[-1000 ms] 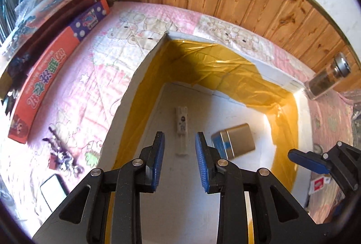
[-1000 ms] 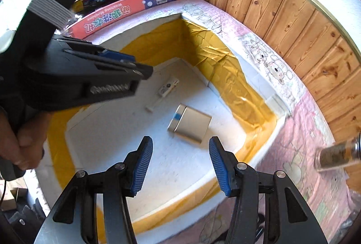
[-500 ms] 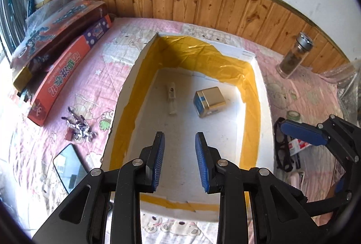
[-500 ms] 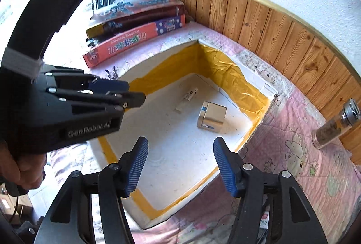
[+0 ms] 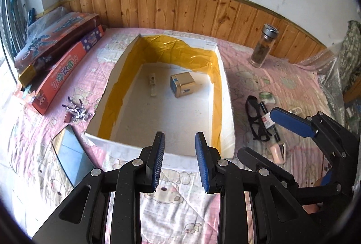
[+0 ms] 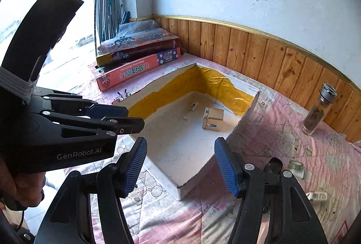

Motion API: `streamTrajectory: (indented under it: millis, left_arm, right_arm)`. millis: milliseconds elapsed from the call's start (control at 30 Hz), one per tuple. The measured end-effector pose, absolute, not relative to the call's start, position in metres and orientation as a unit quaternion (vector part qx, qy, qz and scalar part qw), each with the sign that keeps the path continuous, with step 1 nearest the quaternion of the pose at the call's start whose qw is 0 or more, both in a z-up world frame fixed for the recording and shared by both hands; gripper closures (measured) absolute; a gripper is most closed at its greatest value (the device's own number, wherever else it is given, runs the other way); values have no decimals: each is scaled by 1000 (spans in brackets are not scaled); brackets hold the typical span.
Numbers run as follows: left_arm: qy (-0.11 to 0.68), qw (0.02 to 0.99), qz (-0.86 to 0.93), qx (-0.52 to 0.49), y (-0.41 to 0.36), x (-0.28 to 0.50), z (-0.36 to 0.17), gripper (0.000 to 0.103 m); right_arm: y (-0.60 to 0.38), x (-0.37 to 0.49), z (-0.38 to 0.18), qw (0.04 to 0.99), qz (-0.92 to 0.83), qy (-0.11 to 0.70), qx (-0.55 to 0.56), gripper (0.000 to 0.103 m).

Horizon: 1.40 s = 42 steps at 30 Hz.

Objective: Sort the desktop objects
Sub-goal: 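Move both open tools back toward the remaining objects on the bedspread, then grasp the clear plastic case with the right tool while the left tool grasps the red staple box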

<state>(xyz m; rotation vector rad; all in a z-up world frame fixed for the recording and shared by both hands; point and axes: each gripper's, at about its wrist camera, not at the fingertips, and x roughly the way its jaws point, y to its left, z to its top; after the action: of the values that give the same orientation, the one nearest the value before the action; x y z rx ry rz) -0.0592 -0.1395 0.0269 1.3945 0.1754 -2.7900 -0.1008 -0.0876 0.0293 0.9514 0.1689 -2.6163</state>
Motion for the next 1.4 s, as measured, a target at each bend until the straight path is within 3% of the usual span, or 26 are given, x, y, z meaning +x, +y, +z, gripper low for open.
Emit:
streamTrajectory:
  millis: [333, 467, 800, 1200, 1400]
  left_arm:
    - [59, -58, -881, 465, -75, -37, 5, 73]
    - [61, -87, -870, 482, -43, -42, -7, 67]
    - [47, -123, -839, 528, 21, -80, -46, 66]
    - [59, -128, -811, 568, 62, -124, -83, 66]
    - [8, -146, -823, 549, 84, -177, -83, 61]
  right_arm:
    - [-21, -44, 7, 115, -938, -19, 325, 39]
    - [17, -30, -5, 78, -939, -50, 330, 39]
    - [117, -22, -59, -15, -917, -141, 373, 38]
    - [162, -77, -102, -22, -895, -99, 434, 34]
    - [169, -112, -127, -7, -882, -71, 465, 32]
